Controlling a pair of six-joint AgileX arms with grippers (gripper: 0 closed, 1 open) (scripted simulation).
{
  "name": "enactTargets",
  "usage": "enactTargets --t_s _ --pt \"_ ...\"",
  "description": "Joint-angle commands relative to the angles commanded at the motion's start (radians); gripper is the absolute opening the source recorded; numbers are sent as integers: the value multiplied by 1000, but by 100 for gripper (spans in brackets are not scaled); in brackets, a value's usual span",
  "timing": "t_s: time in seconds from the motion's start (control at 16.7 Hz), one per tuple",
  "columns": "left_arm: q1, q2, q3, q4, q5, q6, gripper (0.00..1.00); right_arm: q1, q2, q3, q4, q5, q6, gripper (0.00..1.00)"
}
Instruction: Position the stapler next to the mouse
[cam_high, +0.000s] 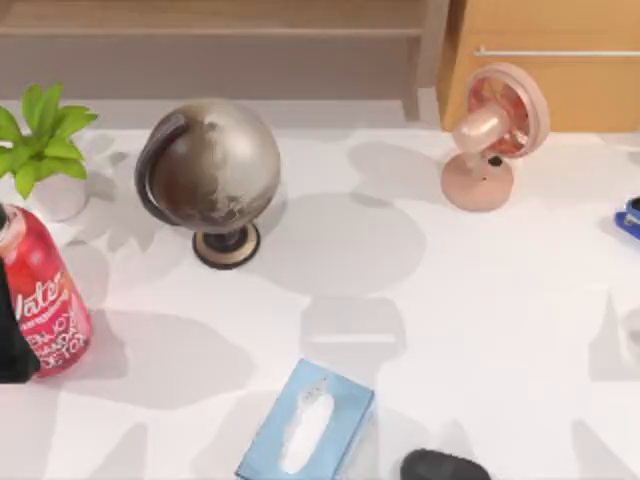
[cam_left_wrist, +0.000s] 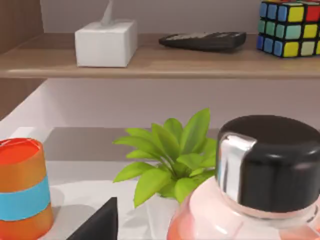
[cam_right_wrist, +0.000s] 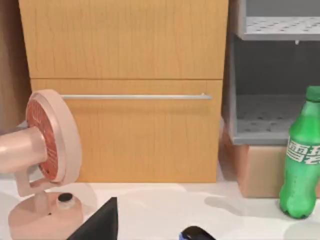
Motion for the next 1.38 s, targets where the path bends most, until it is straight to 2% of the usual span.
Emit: enactTargets --t_s 0.24,0.54,1.38 --pt "0 0 0 0 0 0 100 -1 31 30 -24 1 -19 100" --pt "0 0 0 0 0 0 100 -5 293 271 -197 9 -153 100" --pt "0 0 0 0 0 0 100 -43 1791 1413 -930 10 -699 100"
